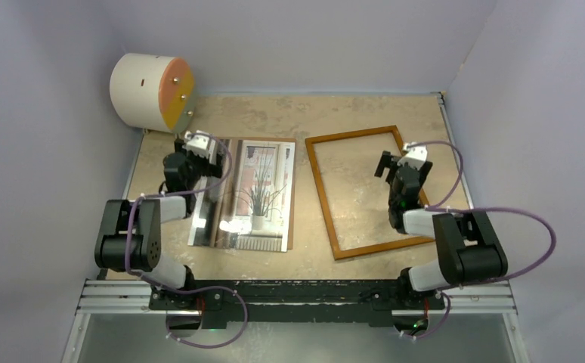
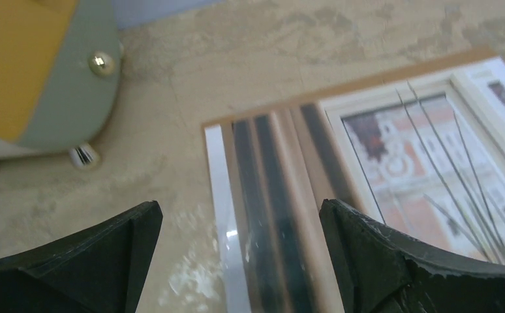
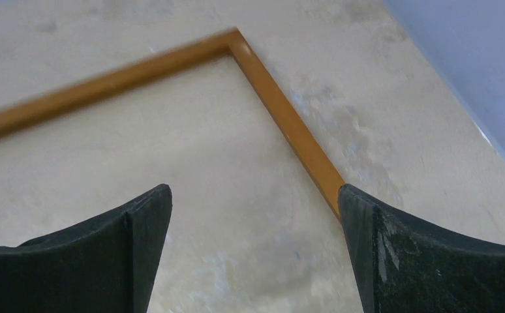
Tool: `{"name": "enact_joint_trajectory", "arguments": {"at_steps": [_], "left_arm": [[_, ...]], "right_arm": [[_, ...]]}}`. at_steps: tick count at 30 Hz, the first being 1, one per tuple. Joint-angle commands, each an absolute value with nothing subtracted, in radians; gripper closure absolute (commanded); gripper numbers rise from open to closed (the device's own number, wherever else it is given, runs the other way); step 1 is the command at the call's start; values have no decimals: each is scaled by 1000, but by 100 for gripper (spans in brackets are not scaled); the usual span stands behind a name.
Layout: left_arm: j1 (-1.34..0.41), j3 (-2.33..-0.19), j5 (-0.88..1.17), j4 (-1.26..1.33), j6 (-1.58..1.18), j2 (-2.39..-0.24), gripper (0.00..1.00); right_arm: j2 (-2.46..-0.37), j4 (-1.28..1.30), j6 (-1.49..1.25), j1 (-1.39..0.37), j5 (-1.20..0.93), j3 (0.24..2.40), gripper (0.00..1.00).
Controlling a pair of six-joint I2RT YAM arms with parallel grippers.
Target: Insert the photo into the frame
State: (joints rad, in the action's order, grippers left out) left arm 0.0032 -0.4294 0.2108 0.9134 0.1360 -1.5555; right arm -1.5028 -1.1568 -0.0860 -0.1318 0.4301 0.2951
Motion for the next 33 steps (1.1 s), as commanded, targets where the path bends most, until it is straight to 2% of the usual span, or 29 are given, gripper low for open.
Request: {"name": "enact_joint_trajectory", "arguments": {"at_steps": [1,3,5,9,14,19,33], "left_arm": [[23,-642,261,514,174,-1458,0],[23,-724,268,385,174,-1446,0],[24,-823,280,238,176,-1453,0],[24,-1033,283,-56,180,-1509,0],[24,-1224,303,-323,202,-1591,4],[24,-1242,333,-397,204,-1606,6],[23,-1209,340,-442,217,-1553,7]], "right_arm": [[-1364,-633,-242,-146,444,572,1],[-1373,-468,-513,-140,494,670,1],[-1390,-309,-626,-114,344,750,1],[-1434,-211,-538,-182,167,857,1],[-1550,-9,-370,-455,270,995,1],[-1641,79,-345,-608,307,1012,2],[-1809,135,-353,-687,367,1045,33]]}}
